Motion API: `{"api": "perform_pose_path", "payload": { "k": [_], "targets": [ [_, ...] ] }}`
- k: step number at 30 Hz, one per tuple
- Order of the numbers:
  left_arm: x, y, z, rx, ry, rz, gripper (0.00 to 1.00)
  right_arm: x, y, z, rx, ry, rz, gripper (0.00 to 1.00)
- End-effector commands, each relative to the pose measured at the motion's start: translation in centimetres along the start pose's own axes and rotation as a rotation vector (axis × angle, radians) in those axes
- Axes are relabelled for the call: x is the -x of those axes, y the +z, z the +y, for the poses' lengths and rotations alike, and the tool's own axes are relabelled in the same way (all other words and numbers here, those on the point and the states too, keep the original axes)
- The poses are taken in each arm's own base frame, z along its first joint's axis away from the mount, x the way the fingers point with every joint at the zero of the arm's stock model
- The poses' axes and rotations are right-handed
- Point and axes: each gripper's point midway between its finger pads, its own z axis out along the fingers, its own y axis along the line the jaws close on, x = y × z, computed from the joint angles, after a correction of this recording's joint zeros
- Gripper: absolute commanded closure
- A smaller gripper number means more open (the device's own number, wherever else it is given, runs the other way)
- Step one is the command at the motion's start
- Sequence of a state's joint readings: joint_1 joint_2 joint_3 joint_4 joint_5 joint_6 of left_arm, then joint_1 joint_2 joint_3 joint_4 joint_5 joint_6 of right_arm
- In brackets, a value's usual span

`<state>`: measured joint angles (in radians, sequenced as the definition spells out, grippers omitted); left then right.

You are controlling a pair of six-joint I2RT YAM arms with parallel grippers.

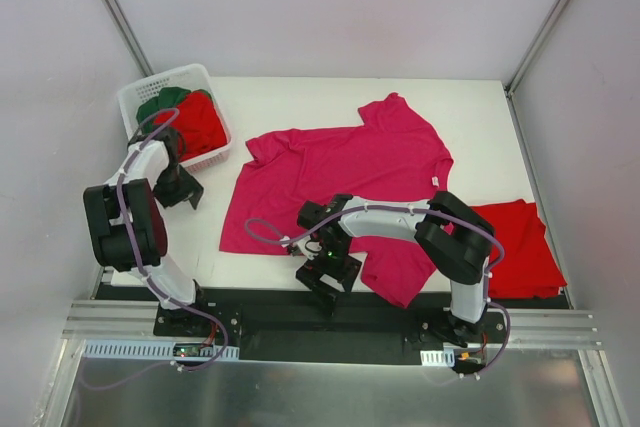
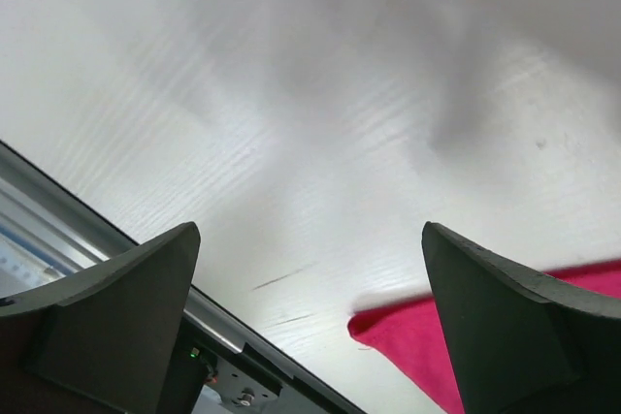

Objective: Fold and stack the t-shirts

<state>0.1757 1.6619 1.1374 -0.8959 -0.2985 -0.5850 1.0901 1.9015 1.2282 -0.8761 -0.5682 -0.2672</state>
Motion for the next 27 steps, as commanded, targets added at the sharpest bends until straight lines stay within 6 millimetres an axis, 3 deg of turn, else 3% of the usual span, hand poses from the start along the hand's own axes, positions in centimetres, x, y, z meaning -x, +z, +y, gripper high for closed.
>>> {"api": "perform_pose_path", "payload": {
  "k": [1, 5, 9, 15, 20, 27],
  "targets": [
    [1.1, 0.4, 3.8, 0.109, -0.054, 0.033, 0.01, -0.8, -0.3, 0.4, 0.008, -0.018, 0.017, 0.04],
    [2.5, -0.2, 5.6, 0.122, -0.096, 0.015, 0.01, -0.7, -0.4, 0.6, 0.016, -0.021, 0.014, 0.04],
    [5.6, -0.8, 6.4, 0.116, -0.122, -0.021, 0.01, -0.9, -0.3, 0.6, 0.012, -0.02, 0.019, 0.04],
    [10.3, 0.3, 4.4, 0.082, -0.092, -0.008, 0.01, -1.1, -0.4, 0.4, 0.002, -0.016, 0.026, 0.04],
    [11.7, 1.2, 3.1, 0.061, -0.081, 0.01, 0.01, -1.4, -0.4, 0.1, -0.015, -0.008, 0.034, 0.04],
    [13.7, 2.1, 3.1, 0.115, -0.091, -0.008, 0.01, -2.1, -0.1, -0.1, -0.017, 0.013, 0.049, 0.04]
  ]
}}
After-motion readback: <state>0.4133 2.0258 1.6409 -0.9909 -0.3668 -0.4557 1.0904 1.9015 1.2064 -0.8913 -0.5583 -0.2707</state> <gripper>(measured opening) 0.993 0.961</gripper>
